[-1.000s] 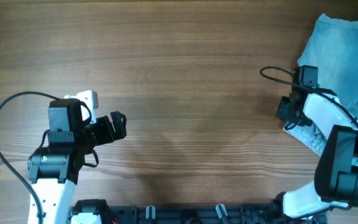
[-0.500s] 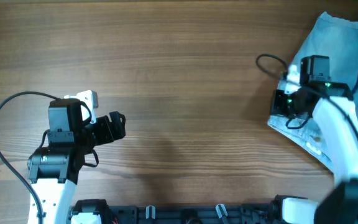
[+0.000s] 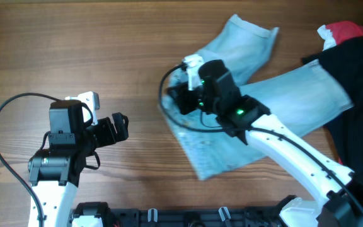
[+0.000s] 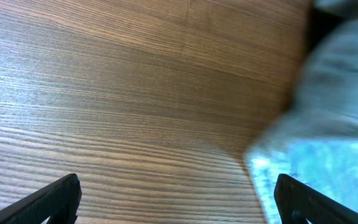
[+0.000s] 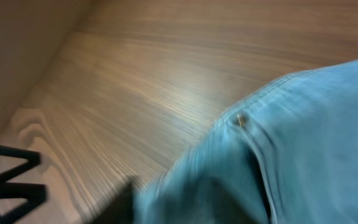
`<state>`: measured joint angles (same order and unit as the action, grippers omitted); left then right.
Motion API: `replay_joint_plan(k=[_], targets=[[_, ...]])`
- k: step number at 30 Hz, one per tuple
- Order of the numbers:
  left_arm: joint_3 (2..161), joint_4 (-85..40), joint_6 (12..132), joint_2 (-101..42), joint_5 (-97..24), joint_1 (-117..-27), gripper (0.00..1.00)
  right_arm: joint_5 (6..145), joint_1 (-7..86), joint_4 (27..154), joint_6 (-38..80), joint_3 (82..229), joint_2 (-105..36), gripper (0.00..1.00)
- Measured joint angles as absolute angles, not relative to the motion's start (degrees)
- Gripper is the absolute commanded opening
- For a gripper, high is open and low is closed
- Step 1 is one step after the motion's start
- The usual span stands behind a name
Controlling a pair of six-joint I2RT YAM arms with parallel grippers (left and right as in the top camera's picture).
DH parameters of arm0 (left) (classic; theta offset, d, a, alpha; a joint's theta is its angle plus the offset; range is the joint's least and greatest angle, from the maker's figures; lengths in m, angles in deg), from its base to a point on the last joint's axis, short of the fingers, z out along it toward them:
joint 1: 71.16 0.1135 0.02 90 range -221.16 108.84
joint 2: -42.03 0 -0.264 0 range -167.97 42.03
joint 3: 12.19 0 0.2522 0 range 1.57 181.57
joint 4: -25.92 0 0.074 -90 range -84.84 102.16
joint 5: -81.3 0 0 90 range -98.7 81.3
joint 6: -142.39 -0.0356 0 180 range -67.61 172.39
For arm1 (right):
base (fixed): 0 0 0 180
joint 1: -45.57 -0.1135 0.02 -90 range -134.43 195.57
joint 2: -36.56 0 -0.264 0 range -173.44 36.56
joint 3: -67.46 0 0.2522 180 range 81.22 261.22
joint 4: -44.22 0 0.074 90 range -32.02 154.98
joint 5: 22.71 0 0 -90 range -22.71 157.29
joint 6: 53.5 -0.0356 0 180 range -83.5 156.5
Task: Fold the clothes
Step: 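Pull the shorts left and spread them flat on the table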
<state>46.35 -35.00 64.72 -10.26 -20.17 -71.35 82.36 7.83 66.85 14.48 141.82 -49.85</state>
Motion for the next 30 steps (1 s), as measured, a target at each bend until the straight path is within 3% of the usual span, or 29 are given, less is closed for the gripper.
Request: replay_joint_plan(k=[4, 12, 17, 25, 28, 30], targets=[[46.3, -35.0, 64.7, -10.3, -20.2, -71.3, 1.00, 80.2, 9.0, 72.2, 15.1, 142.0, -50.2, 0.99], [46.5, -24.8, 67.2, -13.9, -25.0, -72.4, 1.00, 72.4, 26.8, 94.6, 17.5, 142.5, -39.3, 0.99], [46.6, -13.5, 69.3, -28.3, -26.3, -75.3, 0.96, 69.3, 36.0, 106.5, 17.7, 142.5, -34.8, 0.99], [46.6, 2.4, 73.3, -51.7, -26.8, -75.3, 0.87, 68.3, 36.7, 109.2, 17.8, 142.5, -34.8, 0.99], [46.9, 5.8, 73.7, -55.4, -27.1, -75.3, 0.72, 68.3, 36.7, 109.4, 17.8, 142.5, -34.8, 1.00], [47.4, 7.2, 73.9, -56.7, -27.2, -75.3, 0.39, 68.3, 36.7, 109.4, 17.8, 142.5, -34.8, 0.99]])
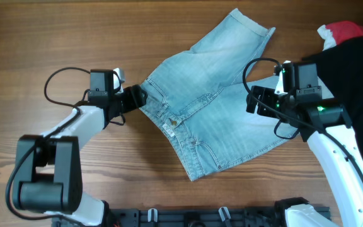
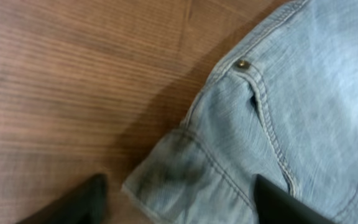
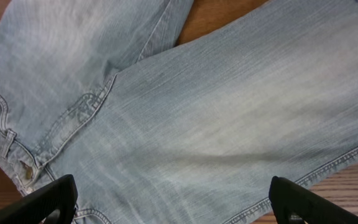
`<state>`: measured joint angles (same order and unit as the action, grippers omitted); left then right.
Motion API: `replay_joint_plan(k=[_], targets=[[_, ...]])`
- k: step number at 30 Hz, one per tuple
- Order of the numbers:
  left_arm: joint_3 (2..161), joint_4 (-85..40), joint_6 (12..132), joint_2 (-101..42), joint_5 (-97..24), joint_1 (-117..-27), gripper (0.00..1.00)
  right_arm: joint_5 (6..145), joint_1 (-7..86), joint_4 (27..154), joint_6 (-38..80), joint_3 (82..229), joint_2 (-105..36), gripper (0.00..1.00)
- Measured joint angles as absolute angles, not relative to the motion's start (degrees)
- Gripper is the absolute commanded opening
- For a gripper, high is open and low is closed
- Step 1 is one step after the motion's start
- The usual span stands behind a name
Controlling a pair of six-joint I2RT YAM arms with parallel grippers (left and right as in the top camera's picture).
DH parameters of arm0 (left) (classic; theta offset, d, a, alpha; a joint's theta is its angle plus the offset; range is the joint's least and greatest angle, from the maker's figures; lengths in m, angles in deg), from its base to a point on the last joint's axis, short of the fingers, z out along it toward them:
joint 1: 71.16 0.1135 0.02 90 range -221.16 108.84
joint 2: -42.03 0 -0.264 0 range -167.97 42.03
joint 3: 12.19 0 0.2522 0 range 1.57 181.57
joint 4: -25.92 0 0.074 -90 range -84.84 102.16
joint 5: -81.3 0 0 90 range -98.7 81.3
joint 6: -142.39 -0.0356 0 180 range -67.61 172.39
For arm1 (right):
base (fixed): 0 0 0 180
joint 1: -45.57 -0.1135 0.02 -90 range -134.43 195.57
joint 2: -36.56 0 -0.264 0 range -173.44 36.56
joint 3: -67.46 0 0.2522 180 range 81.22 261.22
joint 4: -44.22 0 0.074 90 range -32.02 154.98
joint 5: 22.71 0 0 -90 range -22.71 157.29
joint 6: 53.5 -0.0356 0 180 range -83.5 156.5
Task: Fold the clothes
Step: 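Pull the shorts left and spread them flat on the table, then grasp the left waistband corner with left gripper, right leg hem with right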
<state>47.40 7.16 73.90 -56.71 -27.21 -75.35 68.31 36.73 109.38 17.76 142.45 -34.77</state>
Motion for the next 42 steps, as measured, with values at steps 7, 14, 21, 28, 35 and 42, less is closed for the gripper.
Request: replay_joint_plan(k=[7, 14, 21, 28, 35, 42], targets=[[47.5, 9.6, 74.4, -58.5, -27.0, -75.9, 0.04, 68.3, 36.7, 110.3, 17.8, 142.5, -34.8, 0.99], [57.7, 8.6, 74.3, -55.1, -25.7, -69.1, 0.62, 68.3, 36.7, 110.3, 17.8, 142.5, -34.8, 1.00], [72.6, -14.5, 74.2, -51.4, -25.7, -61.9, 1.00, 68.3, 36.7, 111.1, 17.8, 142.5, -34.8, 1.00], [70.1, -47.9, 74.2, -51.8, -24.7, -62.6, 0.95, 68.3, 36.7, 111.6, 17.8, 142.5, -34.8, 1.00], [59.1, -47.3, 79.3, -51.8, -24.3, -62.6, 0.69, 68.3, 36.7, 112.0, 18.0, 142.5, -34.8, 1.00], [54.0, -36.5, 93.8, -51.8, -24.2, -62.6, 0.71, 68.3, 36.7, 112.2, 18.4, 142.5, -34.8, 1.00]])
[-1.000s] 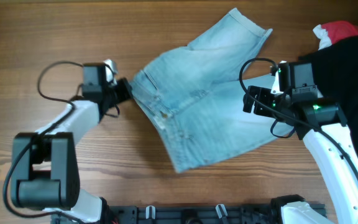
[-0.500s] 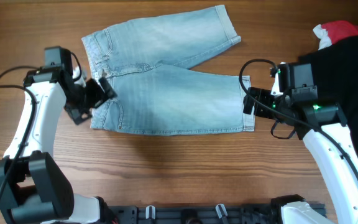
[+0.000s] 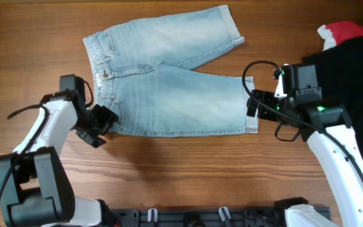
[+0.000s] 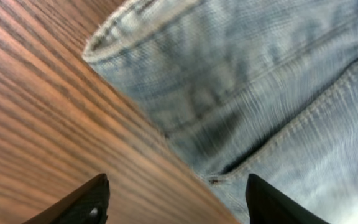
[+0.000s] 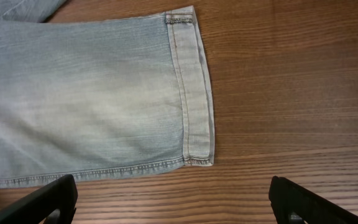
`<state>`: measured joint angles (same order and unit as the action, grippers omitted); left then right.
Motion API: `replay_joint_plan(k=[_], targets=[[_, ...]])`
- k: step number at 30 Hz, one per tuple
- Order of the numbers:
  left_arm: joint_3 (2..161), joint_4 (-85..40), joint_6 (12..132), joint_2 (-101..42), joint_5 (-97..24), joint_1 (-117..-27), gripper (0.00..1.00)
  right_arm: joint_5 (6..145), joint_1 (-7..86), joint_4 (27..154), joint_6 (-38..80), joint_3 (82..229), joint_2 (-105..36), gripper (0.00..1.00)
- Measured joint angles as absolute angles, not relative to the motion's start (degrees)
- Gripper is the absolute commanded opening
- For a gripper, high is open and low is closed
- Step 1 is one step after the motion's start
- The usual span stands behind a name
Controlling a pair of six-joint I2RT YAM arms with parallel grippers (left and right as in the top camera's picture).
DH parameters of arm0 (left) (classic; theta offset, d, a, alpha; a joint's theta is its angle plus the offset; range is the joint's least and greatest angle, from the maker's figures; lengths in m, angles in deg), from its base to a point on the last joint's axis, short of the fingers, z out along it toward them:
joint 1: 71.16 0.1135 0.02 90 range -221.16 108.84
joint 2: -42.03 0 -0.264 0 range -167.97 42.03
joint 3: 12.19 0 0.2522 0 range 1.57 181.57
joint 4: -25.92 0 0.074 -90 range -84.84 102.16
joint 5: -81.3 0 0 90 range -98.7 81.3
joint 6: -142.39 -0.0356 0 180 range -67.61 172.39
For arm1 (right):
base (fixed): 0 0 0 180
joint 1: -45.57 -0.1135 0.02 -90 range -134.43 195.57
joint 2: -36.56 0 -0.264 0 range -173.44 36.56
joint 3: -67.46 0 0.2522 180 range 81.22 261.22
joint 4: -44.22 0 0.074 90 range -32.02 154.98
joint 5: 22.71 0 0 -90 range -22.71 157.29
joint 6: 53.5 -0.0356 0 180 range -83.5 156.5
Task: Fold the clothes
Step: 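Grasp the left waistband corner with left gripper, right leg hem with right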
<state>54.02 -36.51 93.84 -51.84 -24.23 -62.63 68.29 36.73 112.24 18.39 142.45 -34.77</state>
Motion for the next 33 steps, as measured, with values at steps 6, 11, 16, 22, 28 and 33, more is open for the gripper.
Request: replay_joint_plan(k=[6, 11, 16, 22, 28, 33], targets=[[48.3, -26.4, 103.8, -51.5, -24.5, -62.6, 0.45, 68.3, 36.7, 112.5, 18.4, 142.5, -34.8, 1.00], [47.5, -22.0, 105.4, -51.4, -20.5, -62.6, 0.04, 68.3, 36.7, 112.8, 18.4, 142.5, -34.8, 1.00], [47.5, -22.9, 105.6, -51.4, -19.9, -62.6, 0.04, 68.3, 36.7, 113.6, 16.7, 142.5, -34.8, 1.00], [47.7, -25.4, 105.6, -51.4, -19.2, -62.6, 0.04, 71.1, 36.8, 107.8, 2.7, 134.2, -34.9, 0.99], [47.7, -25.9, 105.5, -51.3, -18.9, -62.6, 0.04, 79.1, 36.8, 100.1, -23.7, 122.1, -35.9, 0.95], [47.7, -26.1, 105.5, -51.3, -18.4, -62.8, 0.04, 77.5, 36.8, 83.8, -37.9, 115.7, -36.9, 0.93]])
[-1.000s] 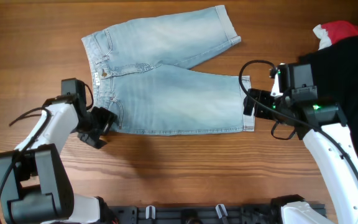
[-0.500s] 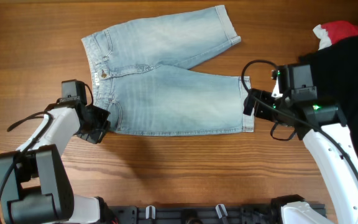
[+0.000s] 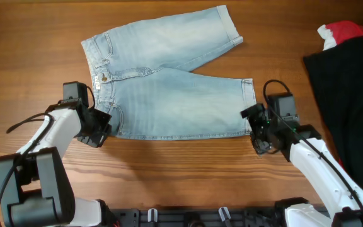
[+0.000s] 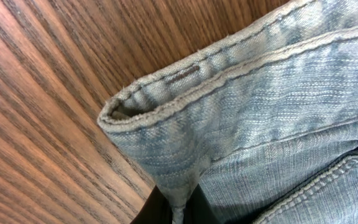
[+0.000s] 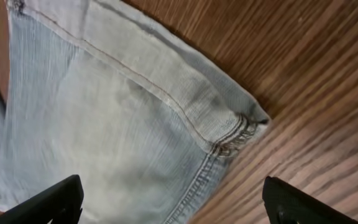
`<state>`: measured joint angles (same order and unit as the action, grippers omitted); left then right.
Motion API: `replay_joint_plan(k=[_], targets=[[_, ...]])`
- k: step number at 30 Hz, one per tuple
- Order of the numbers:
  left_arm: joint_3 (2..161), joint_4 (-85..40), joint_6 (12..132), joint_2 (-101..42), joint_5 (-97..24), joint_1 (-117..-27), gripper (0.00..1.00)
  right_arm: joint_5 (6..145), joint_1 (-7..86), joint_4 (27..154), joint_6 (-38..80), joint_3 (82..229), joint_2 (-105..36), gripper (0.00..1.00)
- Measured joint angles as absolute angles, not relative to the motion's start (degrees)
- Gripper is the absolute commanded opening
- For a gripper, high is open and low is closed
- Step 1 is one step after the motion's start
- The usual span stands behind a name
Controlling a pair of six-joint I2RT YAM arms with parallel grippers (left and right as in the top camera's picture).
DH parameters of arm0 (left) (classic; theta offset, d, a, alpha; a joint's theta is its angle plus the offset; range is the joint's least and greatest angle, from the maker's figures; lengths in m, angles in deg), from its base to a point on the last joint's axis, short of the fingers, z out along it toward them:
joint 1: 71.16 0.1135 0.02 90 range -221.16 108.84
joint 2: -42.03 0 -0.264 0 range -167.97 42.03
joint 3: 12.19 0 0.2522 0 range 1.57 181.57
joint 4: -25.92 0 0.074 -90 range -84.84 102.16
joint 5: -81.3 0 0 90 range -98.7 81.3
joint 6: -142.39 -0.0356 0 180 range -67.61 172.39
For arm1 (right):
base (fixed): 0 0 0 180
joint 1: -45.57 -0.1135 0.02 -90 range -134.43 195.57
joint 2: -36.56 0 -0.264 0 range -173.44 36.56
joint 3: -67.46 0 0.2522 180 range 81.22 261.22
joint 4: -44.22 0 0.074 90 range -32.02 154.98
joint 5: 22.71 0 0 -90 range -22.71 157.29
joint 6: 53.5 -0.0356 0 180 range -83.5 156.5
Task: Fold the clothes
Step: 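Grasp the left waistband corner with left gripper, right leg hem with right, then lift the shorts with both grippers and swing them diagonally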
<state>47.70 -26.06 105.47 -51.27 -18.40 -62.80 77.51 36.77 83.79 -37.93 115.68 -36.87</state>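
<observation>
Light blue denim shorts [image 3: 169,94] lie flat on the wooden table, waist to the left and both legs pointing right. My left gripper [image 3: 101,131] is at the near corner of the waistband. In the left wrist view, the gripper [image 4: 178,211] is shut on the folded waistband corner [image 4: 185,130]. My right gripper [image 3: 256,131] sits low at the near leg's hem corner [image 5: 229,127]. It is open [image 5: 169,202], its fingers [image 5: 55,199] wide apart, straddling the hem with cloth below them.
A black garment [image 3: 351,94] covers the right edge of the table, with a red and white item [image 3: 336,33] at its far end. Bare wood [image 3: 30,38] surrounds the shorts on the left and front.
My left gripper, open beside the near waistband corner before, is now shut on it. My right gripper has moved from beside the hem's middle to its near corner, lower down. The shorts lie unchanged.
The shorts first lay crumpled mid-table under my right arm, my left gripper open off to the left. They then lay half spread on a diagonal, my left gripper at the waist. Later they lay flat further left, and now my left gripper grips the waistband corner.
</observation>
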Motion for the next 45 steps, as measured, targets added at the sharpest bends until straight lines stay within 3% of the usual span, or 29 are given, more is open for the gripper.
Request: replay_joint_plan(k=[4, 5, 6, 8, 9, 10, 14, 20, 26, 36, 39, 43, 45], targets=[[47.7, -26.1, 105.5, -51.2, -18.4, -62.8, 0.04, 77.3, 36.8, 82.9, -39.4, 115.5, -42.9, 0.90], [47.7, -26.1, 105.5, -51.2, -18.4, -62.8, 0.04, 77.3, 36.8, 82.7, -39.5, 115.8, -44.2, 0.82], [47.7, -26.1, 105.5, -51.2, -18.4, -62.8, 0.04, 77.4, 36.9, 82.0, -39.8, 116.2, -45.1, 0.61], [47.7, -26.2, 105.5, -51.2, -18.3, -62.8, 0.04, 77.6, 36.9, 79.5, -40.4, 117.2, -48.0, 0.36], [47.7, -26.2, 105.5, -51.2, -18.3, -62.8, 0.04, 77.6, 36.9, 78.9, -40.3, 117.4, -49.1, 0.25], [47.7, -26.4, 105.5, -51.2, -18.1, -62.8, 0.04, 77.6, 37.0, 78.5, -40.4, 117.4, -49.7, 0.22], [47.7, -26.9, 105.5, -51.1, -17.9, -62.8, 0.04, 77.6, 37.2, 78.5, -40.2, 117.4, -50.1, 0.20], [47.8, -28.0, 105.0, -51.0, -17.2, -62.8, 0.04, 78.3, 37.2, 79.2, -37.3, 117.7, -50.1, 0.38], [47.8, -28.1, 105.0, -51.0, -17.1, -62.9, 0.05, 85.7, 37.2, 83.9, -32.4, 117.9, -50.1, 0.38], [47.8, -28.1, 105.0, -51.0, -17.1, -62.9, 0.05, 87.0, 37.2, 86.2, -33.1, 117.8, -50.1, 0.32], [47.8, -28.1, 105.0, -51.0, -17.1, -62.9, 0.05, 86.8, 37.2, 85.5, -33.9, 117.6, -50.2, 0.17], [47.8, -28.2, 104.8, -51.0, -17.0, -62.9, 0.04, 86.3, 37.1, 82.8, -34.1, 117.0, -50.4, 0.04], [47.8, -28.2, 104.8, -51.0, -17.0, -62.9, 0.04, 85.9, 37.0, 82.4, -34.1, 116.9, -50.5, 0.04]])
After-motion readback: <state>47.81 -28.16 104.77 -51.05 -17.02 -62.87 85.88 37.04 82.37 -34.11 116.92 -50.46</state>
